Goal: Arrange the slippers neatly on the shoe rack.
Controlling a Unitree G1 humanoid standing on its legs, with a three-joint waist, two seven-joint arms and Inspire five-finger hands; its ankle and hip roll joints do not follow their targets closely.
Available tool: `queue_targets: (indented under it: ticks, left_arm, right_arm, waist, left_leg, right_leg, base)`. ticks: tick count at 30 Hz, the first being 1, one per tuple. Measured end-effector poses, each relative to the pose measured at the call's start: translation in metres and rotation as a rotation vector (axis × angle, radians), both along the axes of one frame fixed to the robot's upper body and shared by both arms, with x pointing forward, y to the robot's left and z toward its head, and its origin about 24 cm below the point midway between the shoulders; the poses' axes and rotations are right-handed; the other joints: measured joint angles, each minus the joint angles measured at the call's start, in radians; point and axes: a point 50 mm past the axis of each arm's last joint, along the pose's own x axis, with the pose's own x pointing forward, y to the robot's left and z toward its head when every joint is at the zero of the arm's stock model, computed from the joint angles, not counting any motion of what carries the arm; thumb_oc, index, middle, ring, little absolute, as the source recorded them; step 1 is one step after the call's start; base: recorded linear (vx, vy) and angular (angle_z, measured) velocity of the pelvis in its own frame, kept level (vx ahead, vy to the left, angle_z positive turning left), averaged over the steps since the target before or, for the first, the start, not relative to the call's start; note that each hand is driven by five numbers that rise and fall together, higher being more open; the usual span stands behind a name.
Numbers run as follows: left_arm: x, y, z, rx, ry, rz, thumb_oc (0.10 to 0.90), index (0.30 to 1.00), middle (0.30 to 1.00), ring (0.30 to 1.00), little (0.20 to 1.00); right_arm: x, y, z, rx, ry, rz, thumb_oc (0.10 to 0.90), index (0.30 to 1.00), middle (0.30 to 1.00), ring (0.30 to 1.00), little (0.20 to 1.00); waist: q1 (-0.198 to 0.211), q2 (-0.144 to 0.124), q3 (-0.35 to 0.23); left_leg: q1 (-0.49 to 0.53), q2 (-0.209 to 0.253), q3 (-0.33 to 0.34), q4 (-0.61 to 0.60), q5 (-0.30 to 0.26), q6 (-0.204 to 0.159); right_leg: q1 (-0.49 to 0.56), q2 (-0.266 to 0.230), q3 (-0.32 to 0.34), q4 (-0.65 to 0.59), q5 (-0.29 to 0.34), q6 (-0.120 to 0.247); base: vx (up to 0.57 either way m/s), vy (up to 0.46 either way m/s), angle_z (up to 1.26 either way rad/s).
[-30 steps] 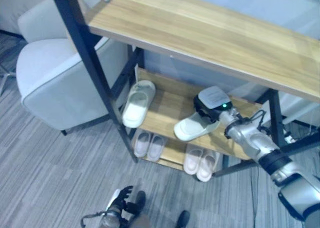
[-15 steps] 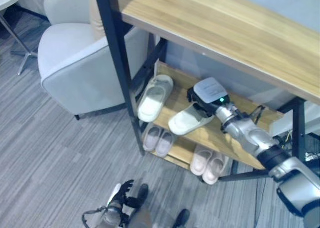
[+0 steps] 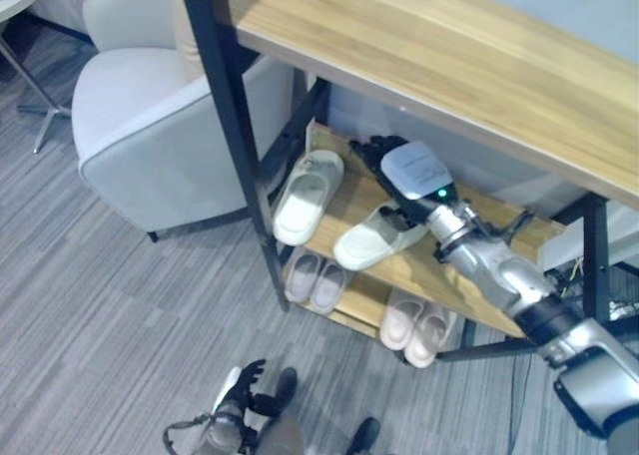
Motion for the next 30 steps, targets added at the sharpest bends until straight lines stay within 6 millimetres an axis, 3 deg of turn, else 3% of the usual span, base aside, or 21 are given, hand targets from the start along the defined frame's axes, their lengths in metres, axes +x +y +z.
queue_targets:
  ticks: [6, 8, 12, 16, 19, 24, 30]
  left_arm:
    - [-0.002, 0.003, -0.001, 0.006, 0.014, 0.022, 0.8, 0.9, 0.9, 0.9, 0.9]
    - [-0.007, 0.005, -0.003, 0.009, 0.025, 0.05, 0.8, 0.9, 0.9, 0.9, 0.9]
    - [-0.011, 0.004, -0.005, 0.012, 0.043, 0.068, 0.8, 0.9, 0.9, 0.9, 0.9]
    - [-0.013, 0.005, -0.006, 0.015, 0.06, 0.07, 0.8, 0.9, 0.9, 0.9, 0.9]
    - [-0.014, 0.002, -0.007, 0.007, 0.065, 0.072, 0.8, 0.9, 0.9, 0.9, 0.9]
    - [-0.016, 0.001, -0.008, 0.005, 0.07, 0.073, 0.8, 0.9, 0.9, 0.9, 0.9]
    - [-0.02, 0.002, -0.009, 0.005, 0.079, 0.076, 0.8, 0.9, 0.9, 0.9, 0.9]
  right_arm:
    - [-0.019, -0.027, -0.012, 0.308, 0.067, -0.057, 0.8, 0.9, 0.9, 0.9, 0.9]
    - [-0.032, -0.04, -0.029, 0.573, 0.136, -0.099, 0.8, 0.9, 0.9, 0.9, 0.9]
    - [-0.046, -0.054, -0.061, 0.858, 0.312, -0.141, 0.8, 0.9, 0.9, 0.9, 0.9]
    - [-0.067, -0.051, -0.101, 1.279, 0.548, -0.117, 0.8, 0.9, 0.9, 0.9, 0.9]
    - [-0.08, -0.039, -0.123, 1.447, 0.699, -0.074, 0.8, 0.9, 0.9, 0.9, 0.9]
    - [-0.08, -0.028, -0.128, 1.571, 0.771, -0.006, 0.8, 0.9, 0.9, 0.9, 0.9]
    - [-0.073, -0.029, -0.144, 1.623, 0.808, -0.066, 0.8, 0.9, 0.9, 0.9, 0.9]
  waist:
    - [-0.022, 0.007, 0.005]
    - [-0.027, 0.007, 0.005]
    - [-0.059, 0.012, 0.008]
    - [-0.086, 0.023, 0.006]
    - [-0.087, 0.032, 0.005]
    - [-0.082, 0.037, 0.002]
    - [-0.075, 0.039, -0.019]
  left_leg:
    - [0.019, -0.008, 0.009, 0.0, -0.006, 0.007]
    - [0.032, -0.009, 0.018, 0.0, -0.009, 0.01]
    - [0.045, -0.008, 0.03, 0.0, -0.014, 0.01]
    - [0.049, -0.007, 0.04, 0.0, -0.015, 0.01]
    - [0.052, -0.007, 0.046, 0.0, -0.017, 0.01]
    - [0.065, -0.007, 0.054, 0.0, -0.021, 0.008]
    - [0.063, -0.007, 0.051, 0.0, -0.024, 0.003]
  right_leg:
    - [0.016, -0.009, 0.008, 0.0, 0.0, 0.0]
    - [0.024, -0.012, 0.015, 0.0, 0.0, 0.001]
    - [0.031, -0.013, 0.027, 0.0, 0.0, 0.001]
    - [0.029, -0.014, 0.037, 0.0, 0.001, 0.002]
    - [0.029, -0.015, 0.041, 0.0, 0.001, 0.003]
    - [0.037, -0.016, 0.053, 0.0, 0.003, 0.005]
    - [0.037, -0.016, 0.051, 0.0, 0.004, 0.005]
  base:
    - [0.0, 0.008, -0.02]
    - [0.0, 0.01, -0.09]
    - [0.0, 0.006, -0.09]
    - [0.0, 0.008, -0.08]
    - [0.01, 0.003, -0.05]
    - [0.01, 0.006, -0.04]
    - [0.0, 0.0, 0.0]
